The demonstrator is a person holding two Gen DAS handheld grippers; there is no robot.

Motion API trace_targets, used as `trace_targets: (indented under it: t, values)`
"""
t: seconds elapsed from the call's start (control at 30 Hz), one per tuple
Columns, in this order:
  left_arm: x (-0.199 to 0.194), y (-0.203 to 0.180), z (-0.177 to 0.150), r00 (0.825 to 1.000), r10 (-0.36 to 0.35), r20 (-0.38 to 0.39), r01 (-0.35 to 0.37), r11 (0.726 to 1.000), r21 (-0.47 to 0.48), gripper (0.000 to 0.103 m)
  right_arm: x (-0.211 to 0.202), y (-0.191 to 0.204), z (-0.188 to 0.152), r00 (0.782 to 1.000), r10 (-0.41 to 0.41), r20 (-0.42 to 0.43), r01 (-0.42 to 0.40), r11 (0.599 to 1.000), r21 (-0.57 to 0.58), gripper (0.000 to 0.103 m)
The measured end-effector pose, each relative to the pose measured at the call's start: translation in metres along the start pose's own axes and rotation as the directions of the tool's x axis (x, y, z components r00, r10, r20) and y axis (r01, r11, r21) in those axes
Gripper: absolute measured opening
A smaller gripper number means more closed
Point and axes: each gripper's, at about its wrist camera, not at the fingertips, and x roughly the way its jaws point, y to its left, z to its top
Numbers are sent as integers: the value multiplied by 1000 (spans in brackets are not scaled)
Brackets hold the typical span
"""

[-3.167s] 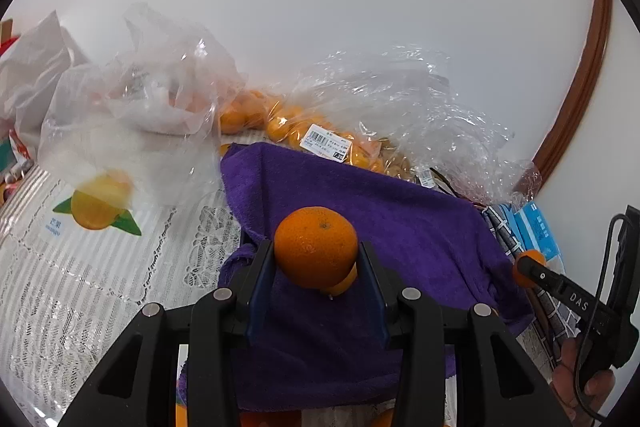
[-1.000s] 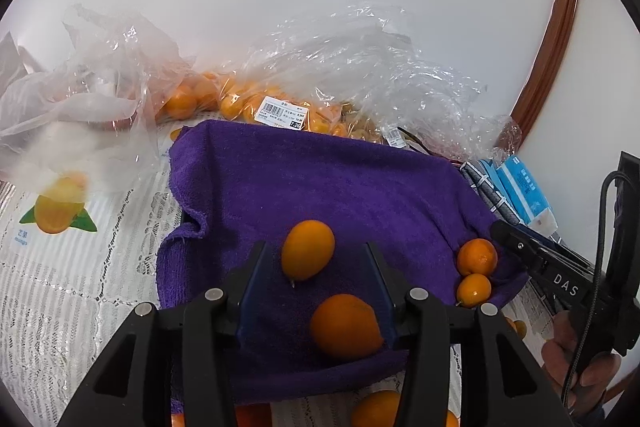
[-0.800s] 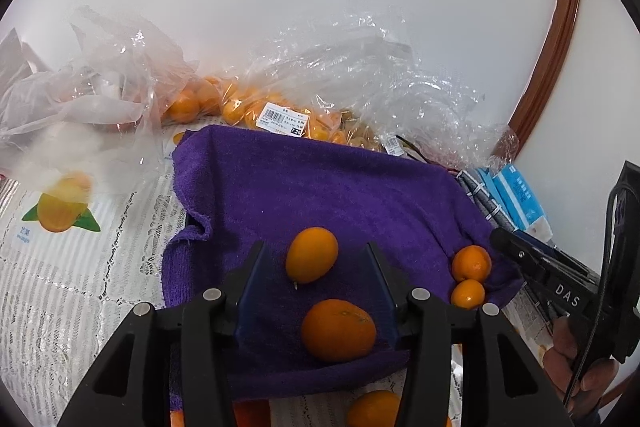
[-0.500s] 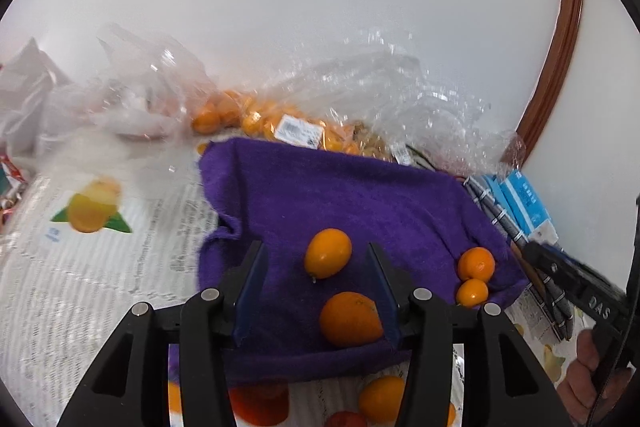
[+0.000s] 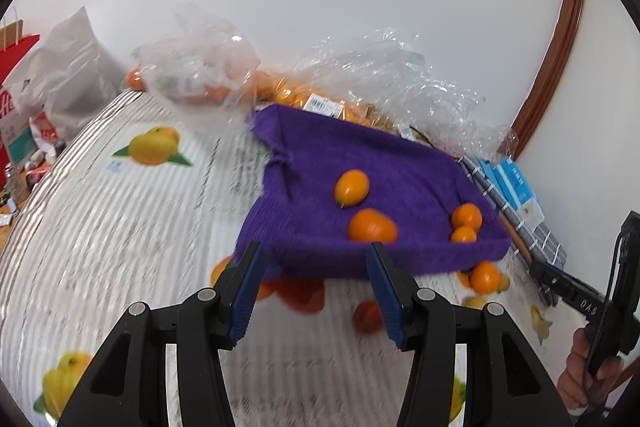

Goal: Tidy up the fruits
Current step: 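Move the right tool to a yellow-green round fruit on the cover and grasp it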

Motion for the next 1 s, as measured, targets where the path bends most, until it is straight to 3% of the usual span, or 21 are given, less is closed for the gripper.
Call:
trace_targets:
  t: [0.33,0.77,1.0]
  values:
    - [-10,7,-21,1000,6,-21,-6,1000,-25,50,-4,-5,-16,1000,-2,-19,2,1000,-3,53]
    - [1,-7,-28,998,42,-54,-39,998,50,50,14,5,-17,999,-13,-49,11,999,-48,51]
    - [2,2,-28,998,33,-57,-34,999,-7,49,27,11,-20,997,-11,-74,6,997,-76,51]
